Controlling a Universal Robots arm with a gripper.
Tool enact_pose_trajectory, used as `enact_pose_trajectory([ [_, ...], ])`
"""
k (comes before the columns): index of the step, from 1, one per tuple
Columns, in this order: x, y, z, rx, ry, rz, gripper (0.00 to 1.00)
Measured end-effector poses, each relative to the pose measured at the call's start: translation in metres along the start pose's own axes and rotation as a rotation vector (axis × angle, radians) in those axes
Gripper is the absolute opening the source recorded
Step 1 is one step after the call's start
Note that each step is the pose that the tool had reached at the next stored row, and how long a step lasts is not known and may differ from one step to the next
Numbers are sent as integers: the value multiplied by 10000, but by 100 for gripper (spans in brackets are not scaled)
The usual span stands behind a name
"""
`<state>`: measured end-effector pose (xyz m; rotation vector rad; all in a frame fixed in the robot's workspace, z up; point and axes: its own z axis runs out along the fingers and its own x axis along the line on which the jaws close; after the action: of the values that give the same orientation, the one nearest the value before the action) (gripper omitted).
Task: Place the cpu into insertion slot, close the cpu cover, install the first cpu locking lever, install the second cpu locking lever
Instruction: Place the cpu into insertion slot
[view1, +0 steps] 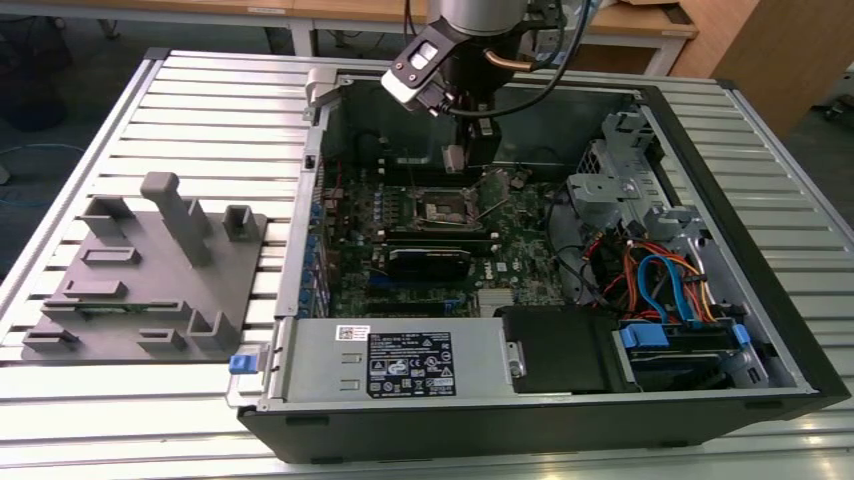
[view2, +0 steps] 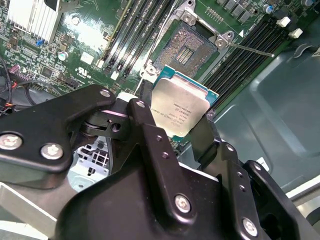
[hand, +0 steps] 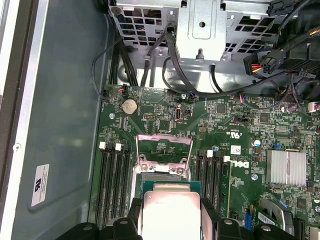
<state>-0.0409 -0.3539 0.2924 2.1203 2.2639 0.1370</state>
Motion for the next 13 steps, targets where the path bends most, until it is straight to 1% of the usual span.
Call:
enact_pose_trajectory([
  [2, 0, -1, 14, 0, 0, 0, 54],
  [9, 0, -2, 17, -1, 0, 1, 54],
  [13, -1, -6, 35, -1, 0, 0, 54],
])
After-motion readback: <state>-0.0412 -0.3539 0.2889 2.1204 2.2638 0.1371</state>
